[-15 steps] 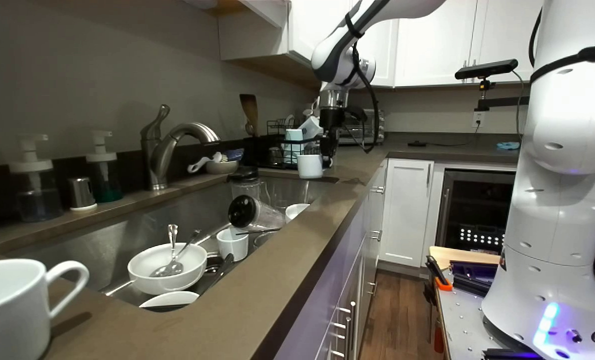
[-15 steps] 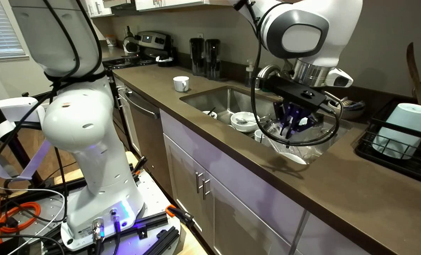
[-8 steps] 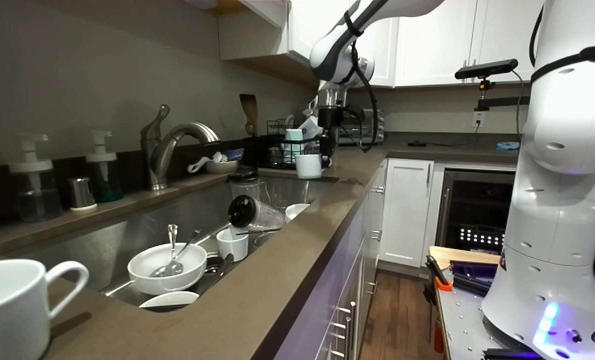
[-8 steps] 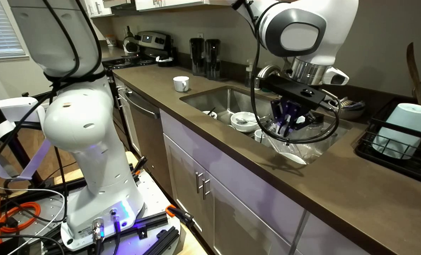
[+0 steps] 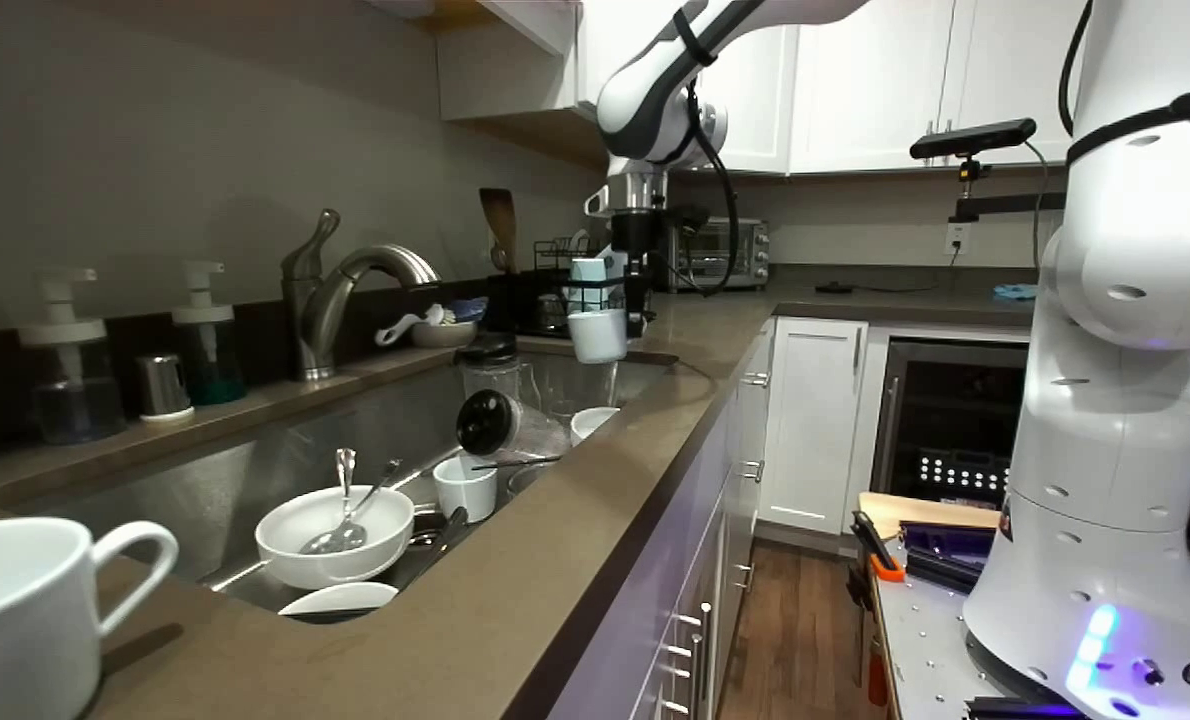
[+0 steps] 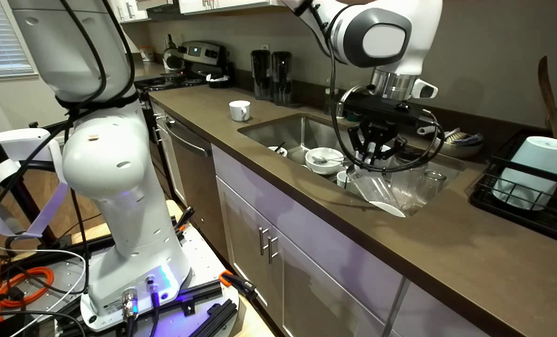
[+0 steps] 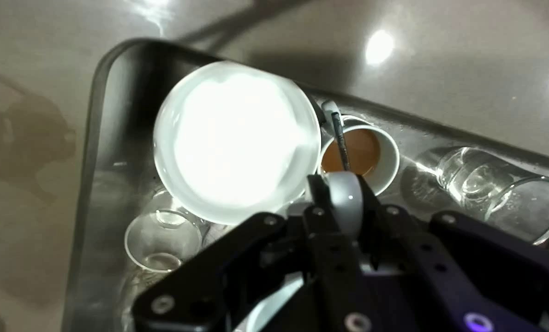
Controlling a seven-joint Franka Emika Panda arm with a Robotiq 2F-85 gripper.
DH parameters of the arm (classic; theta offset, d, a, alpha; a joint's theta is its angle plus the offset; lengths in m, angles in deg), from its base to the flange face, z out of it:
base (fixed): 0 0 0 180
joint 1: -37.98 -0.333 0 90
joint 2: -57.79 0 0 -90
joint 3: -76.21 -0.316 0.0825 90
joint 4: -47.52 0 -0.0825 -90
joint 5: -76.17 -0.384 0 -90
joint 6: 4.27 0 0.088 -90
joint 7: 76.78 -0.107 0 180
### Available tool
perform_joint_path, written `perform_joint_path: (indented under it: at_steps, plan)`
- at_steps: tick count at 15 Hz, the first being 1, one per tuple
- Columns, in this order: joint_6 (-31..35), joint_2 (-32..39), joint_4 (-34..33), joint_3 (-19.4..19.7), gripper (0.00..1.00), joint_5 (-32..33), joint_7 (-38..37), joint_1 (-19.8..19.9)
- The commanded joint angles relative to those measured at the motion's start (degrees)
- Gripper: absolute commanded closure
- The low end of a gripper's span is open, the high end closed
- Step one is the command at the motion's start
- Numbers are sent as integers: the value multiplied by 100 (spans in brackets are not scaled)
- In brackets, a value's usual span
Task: Pour the water out of the cup on the right into the sink then place it to the left of the sink
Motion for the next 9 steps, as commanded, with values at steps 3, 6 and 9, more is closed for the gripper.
perform_joint_path:
  at_steps: [3,6,9]
  plan:
    - [-16,-498,191,-320,95,1124,162,-392]
    - [-34,-723,371,-496,95,1889,106,-595]
    - [-24,-963,669,-678,95,2641,109,-781]
